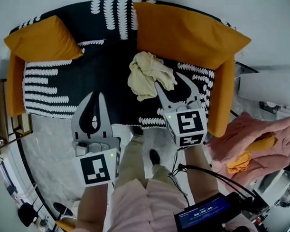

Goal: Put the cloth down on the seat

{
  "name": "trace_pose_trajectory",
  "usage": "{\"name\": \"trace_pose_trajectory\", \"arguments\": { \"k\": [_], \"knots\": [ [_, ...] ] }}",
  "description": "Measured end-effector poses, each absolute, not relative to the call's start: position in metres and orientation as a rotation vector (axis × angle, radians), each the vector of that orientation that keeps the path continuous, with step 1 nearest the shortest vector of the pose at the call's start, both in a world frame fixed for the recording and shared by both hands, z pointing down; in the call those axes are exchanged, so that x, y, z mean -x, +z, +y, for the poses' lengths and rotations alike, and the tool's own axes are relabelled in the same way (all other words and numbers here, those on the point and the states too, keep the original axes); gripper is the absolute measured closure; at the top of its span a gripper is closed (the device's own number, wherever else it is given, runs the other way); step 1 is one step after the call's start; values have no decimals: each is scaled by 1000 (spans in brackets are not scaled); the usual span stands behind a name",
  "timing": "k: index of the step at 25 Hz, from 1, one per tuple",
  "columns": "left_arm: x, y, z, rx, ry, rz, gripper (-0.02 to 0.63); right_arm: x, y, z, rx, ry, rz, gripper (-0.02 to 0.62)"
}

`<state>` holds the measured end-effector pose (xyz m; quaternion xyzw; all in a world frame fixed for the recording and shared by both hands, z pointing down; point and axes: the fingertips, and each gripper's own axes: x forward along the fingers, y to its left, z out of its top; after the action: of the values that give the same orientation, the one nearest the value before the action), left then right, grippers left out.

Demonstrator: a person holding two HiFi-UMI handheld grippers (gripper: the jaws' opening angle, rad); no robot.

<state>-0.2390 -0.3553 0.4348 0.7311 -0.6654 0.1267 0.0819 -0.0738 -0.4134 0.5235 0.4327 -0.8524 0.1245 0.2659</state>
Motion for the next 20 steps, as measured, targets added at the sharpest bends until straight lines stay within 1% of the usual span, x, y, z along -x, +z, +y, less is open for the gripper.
{"name": "trace_pose_trajectory", "arguments": {
  "k": [4, 11, 15, 18, 20],
  "knots": [
    [223, 403, -337, -2219, 330, -2021, 581, 69, 471, -394, -1214, 270, -2384, 391],
    [204, 337, -297, -2267, 248, -2089, 581, 66, 370, -350, -1279, 143, -2544, 453],
    [188, 295, -282, -2318, 155, -2127, 581, 62, 325, -326, -1308, 79, -2626, 500],
    [175, 268, -269, -2334, 110, -2134, 581, 58, 293, -306, -1325, 30, -2675, 550],
    [167, 254, -262, -2348, 101, -2142, 581, 53, 274, -296, -1349, 2, -2700, 563]
  ]
}}
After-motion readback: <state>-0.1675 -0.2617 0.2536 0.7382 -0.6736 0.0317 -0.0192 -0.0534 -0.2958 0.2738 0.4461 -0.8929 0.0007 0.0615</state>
